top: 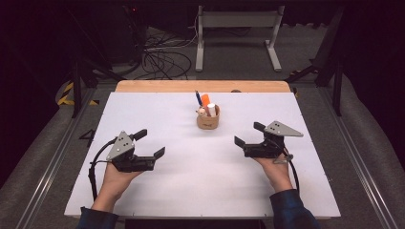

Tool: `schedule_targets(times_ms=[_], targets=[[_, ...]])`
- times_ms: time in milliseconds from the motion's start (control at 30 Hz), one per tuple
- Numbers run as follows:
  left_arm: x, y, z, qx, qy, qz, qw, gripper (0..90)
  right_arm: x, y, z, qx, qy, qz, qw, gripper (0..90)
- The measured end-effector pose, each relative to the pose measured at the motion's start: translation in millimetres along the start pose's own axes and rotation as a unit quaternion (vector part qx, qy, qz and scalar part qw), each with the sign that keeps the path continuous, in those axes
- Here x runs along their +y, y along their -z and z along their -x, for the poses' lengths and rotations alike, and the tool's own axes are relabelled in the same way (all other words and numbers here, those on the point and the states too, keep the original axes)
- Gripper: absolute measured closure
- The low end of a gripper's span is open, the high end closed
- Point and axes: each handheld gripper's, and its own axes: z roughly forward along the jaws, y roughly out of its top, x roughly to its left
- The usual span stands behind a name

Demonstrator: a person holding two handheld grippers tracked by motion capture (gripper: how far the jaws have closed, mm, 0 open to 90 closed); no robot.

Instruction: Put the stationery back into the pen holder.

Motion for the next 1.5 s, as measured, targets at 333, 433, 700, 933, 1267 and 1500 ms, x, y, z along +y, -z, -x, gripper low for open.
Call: schedule_targets(times_ms=[333,433,700,933,1267,1500], targets=[[-0.7,2.9,-2.6,0.005,-0.004,-0.001,1.0000,10.3,-2.1,12.4,2.0,-0.002,-0.004,0.004,1.0000,1.5],[-0.8,3.6,-2.5,0.004,-0.003,-0.003,1.0000,10.3,-3.1,15.6,2.5,-0.003,-0.005,0.007,1.0000,1.5],[-1.8,5.0,-3.5,0.005,0.000,0.000,1.0000,10.4,-5.8,23.3,2.8,-0.004,-0.003,0.004,1.0000,1.5],[-2.3,6.0,-3.6,0.006,-0.001,0.000,1.0000,10.5,-8.6,31.8,4.8,-0.006,-0.004,0.005,1.0000,1.4],[-4.0,6.0,-2.5,0.003,0.000,-0.002,1.0000,10.5,-12.8,39.3,7.3,-0.006,-0.010,0.005,0.9999,1.6],[-4.3,8.6,-3.8,0.006,0.003,-0.002,1.0000,10.5,-15.3,44.2,8.7,-0.006,-0.014,0.003,0.9999,1.6]])
